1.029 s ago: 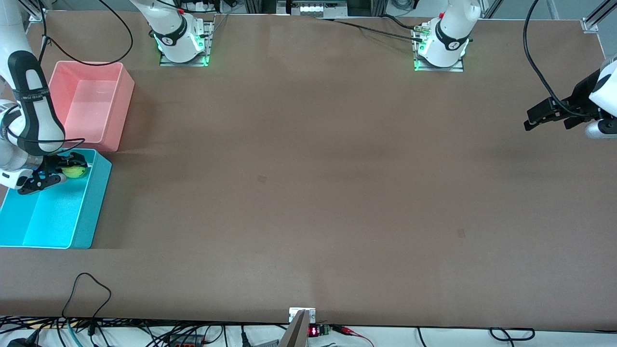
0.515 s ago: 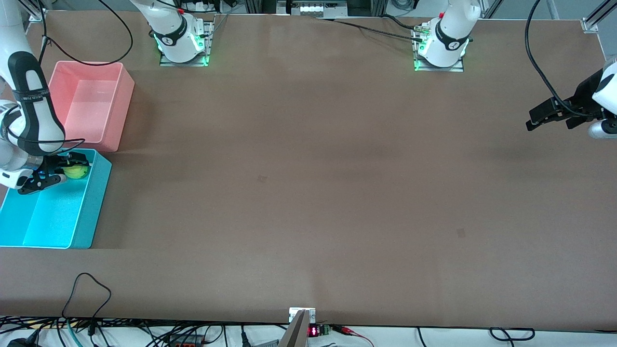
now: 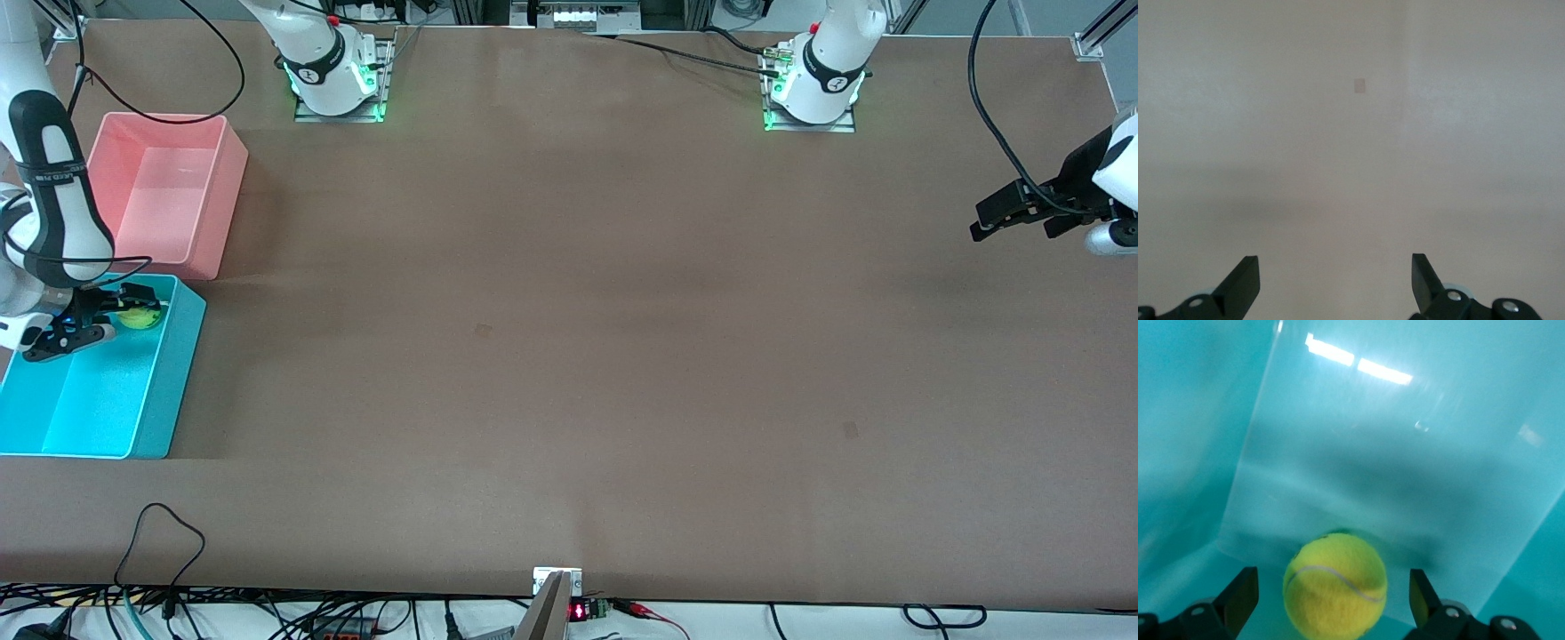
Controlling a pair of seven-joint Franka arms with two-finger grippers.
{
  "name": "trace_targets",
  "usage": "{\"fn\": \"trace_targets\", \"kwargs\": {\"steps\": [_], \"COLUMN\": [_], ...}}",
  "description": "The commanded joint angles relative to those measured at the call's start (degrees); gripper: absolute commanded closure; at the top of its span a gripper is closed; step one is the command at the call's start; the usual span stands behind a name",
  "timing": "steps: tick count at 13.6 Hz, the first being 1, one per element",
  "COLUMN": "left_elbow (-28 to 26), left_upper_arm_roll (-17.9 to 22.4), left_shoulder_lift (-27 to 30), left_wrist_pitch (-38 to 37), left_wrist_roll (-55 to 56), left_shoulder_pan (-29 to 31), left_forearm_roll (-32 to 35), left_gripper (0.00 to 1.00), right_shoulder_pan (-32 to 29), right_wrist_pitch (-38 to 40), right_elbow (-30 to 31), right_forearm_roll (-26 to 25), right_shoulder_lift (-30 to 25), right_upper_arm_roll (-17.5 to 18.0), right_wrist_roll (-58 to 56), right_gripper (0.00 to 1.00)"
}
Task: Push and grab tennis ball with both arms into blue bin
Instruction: 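Lower the ball into the cyan bin and open the right gripper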
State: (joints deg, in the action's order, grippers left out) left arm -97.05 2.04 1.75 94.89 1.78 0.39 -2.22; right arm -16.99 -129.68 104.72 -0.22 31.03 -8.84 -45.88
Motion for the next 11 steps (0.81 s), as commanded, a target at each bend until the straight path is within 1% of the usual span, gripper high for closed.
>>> {"fn": "trace_targets", "kwargs": {"steps": [1, 3, 6, 7, 8, 9, 11], "left_elbow": [1.25, 1.25, 1.25, 1.25, 1.25, 1.25, 1.25], "left_upper_arm_roll": [-0.55, -0.55, -0.29, -0.29, -0.37, -0.46, -0.55], "left_shoulder_lift": [0.01, -0.08, -0.08, -0.08, -0.08, -0.08, -0.08], "left_wrist_pitch": [-0.76, -0.85, -0.85, -0.94, -1.11, -1.29, -1.47], "left_wrist_roll": [-1.08, -0.29, -0.90, -0.99, -0.99, -0.99, -1.08], "left_shoulder_pan": [0.23, 0.14, 0.23, 0.23, 0.23, 0.23, 0.14], "left_forearm_roll": [-0.15, -0.15, -0.07, 0.11, 0.28, 0.37, 0.46], "left_gripper": [0.00, 0.00, 0.00, 0.00, 0.00, 0.00, 0.00], "right_shoulder_pan": [1.17, 3.18, 7.22, 9.50, 10.83, 12.58, 14.52], "right_wrist_pitch": [5.37, 12.31, 20.05, 22.77, 27.76, 32.33, 35.27], "right_elbow": [-1.52, -5.03, -10.39, -13.11, -14.96, -16.11, -16.39], "right_forearm_roll": [0.84, 0.58, -0.13, -1.87, -2.50, -1.98, -2.06], "right_shoulder_lift": [-5.26, -7.99, -13.00, -13.97, -15.11, -16.95, -19.94], "right_upper_arm_roll": [0.66, 0.67, 0.84, 1.10, 1.28, 2.15, 2.77], "right_wrist_roll": [-0.61, -0.61, -0.27, -0.35, 0.17, 2.35, 14.62], "right_gripper": [0.00, 0.00, 0.00, 0.00, 0.00, 0.00, 0.00]}}
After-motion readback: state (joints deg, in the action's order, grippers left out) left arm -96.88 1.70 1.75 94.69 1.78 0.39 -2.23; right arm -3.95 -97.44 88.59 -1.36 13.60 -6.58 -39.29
